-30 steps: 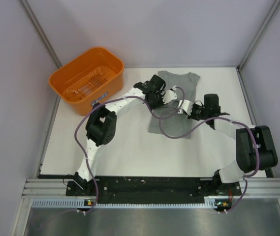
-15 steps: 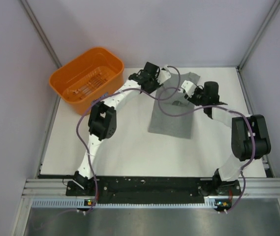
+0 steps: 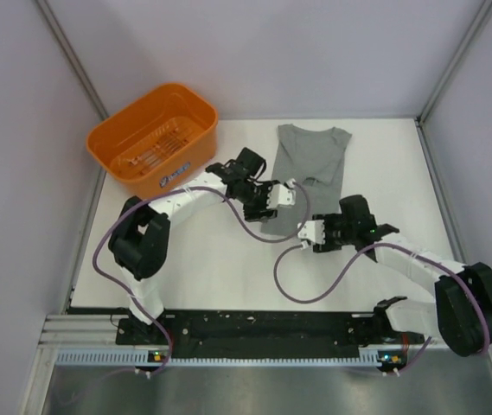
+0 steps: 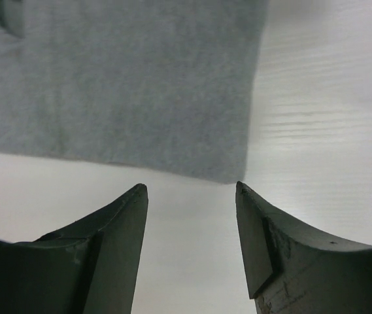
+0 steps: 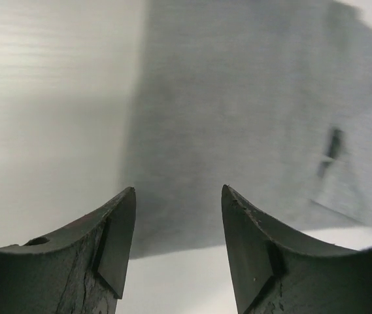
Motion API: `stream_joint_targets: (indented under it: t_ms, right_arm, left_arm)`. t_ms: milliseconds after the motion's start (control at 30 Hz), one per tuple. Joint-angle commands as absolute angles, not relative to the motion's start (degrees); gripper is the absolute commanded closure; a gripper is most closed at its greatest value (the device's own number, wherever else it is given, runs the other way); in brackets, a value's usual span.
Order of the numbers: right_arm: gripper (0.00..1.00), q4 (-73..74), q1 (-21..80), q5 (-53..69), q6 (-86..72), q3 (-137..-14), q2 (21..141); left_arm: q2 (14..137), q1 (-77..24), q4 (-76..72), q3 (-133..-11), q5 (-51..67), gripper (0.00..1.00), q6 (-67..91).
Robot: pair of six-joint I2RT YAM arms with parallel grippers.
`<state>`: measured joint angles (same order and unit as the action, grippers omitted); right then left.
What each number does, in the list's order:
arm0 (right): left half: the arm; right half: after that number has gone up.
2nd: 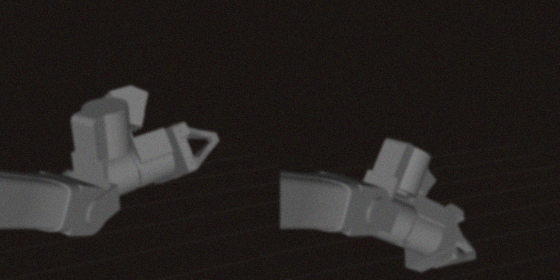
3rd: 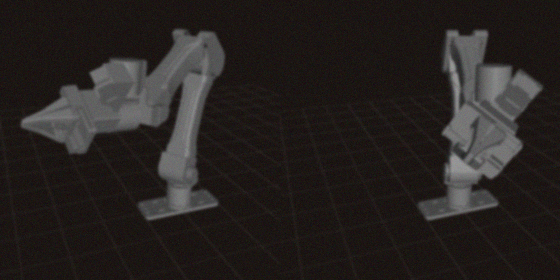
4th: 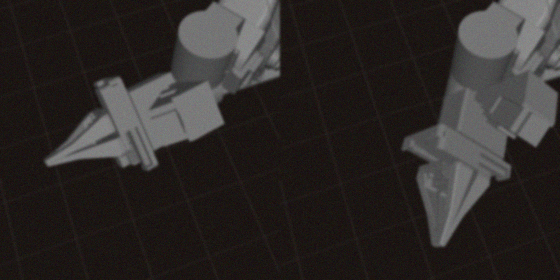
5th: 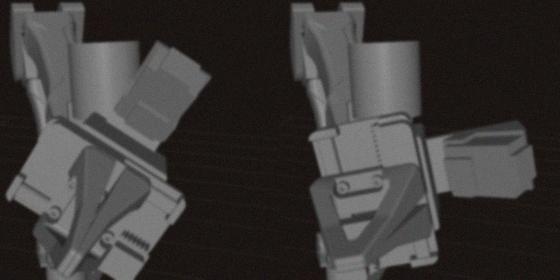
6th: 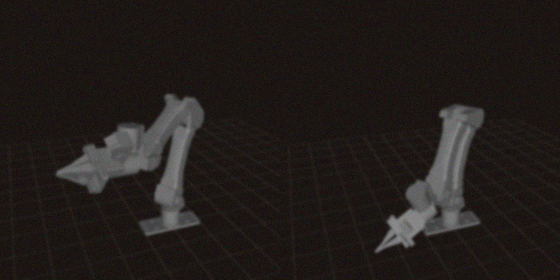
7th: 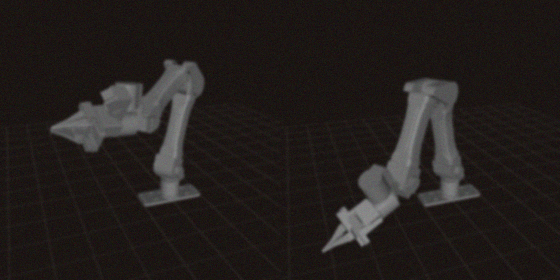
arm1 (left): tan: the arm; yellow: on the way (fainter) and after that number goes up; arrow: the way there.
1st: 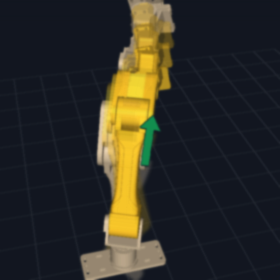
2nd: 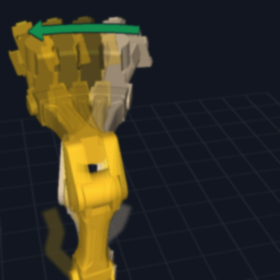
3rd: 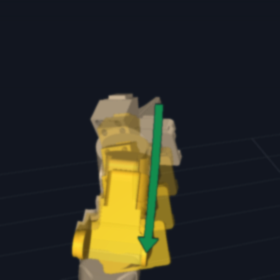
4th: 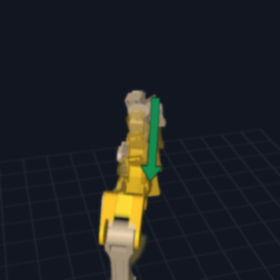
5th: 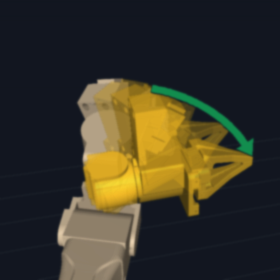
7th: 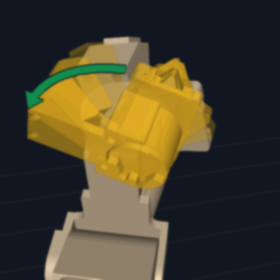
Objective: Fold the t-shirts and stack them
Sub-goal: Grab one side of the 2/3 rectangular tshirt with both arms
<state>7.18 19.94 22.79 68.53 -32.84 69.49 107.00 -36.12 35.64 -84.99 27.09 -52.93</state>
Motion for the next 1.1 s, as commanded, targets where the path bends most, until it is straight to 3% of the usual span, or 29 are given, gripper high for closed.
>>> stream_joint_targets:
  t_ms: [0,367,433,500,567,667,1067]
  right_arm:
    - [0.45,16.3,23.8,17.1,73.6,-31.7,69.3]
    - [0.46,13.5,25.0,11.9,73.0,-32.3,76.0]
    - [0.52,13.1,25.0,11.4,72.8,-32.2,76.7]
    - [0.67,13.0,25.0,12.0,72.5,-32.3,77.1]
    - [0.83,13.1,25.1,12.5,72.1,-32.5,77.0]
    - [0.98,13.5,25.7,12.4,72.0,-32.5,76.0]
    - [1.00,30.7,35.0,11.2,70.1,-34.5,58.8]
  left_arm:
    - [104.9,-39.1,34.4,-78.1,30.9,0.38,-61.6]
    - [109.9,-43.4,27.6,-75.4,19.1,0.37,-59.6]
    - [110.3,-43.5,27.9,-75.1,18.6,0.39,-59.7]
    - [111.0,-43.7,28.5,-75.3,18.5,0.46,-59.4]
    - [111.5,-43.9,28.6,-75.5,18.1,0.61,-58.5]
    - [111.6,-44.0,30.3,-76.6,19.0,0.98,-56.1]
    - [98.5,-44.6,39.5,-72.3,26.2,1.00,-50.3]
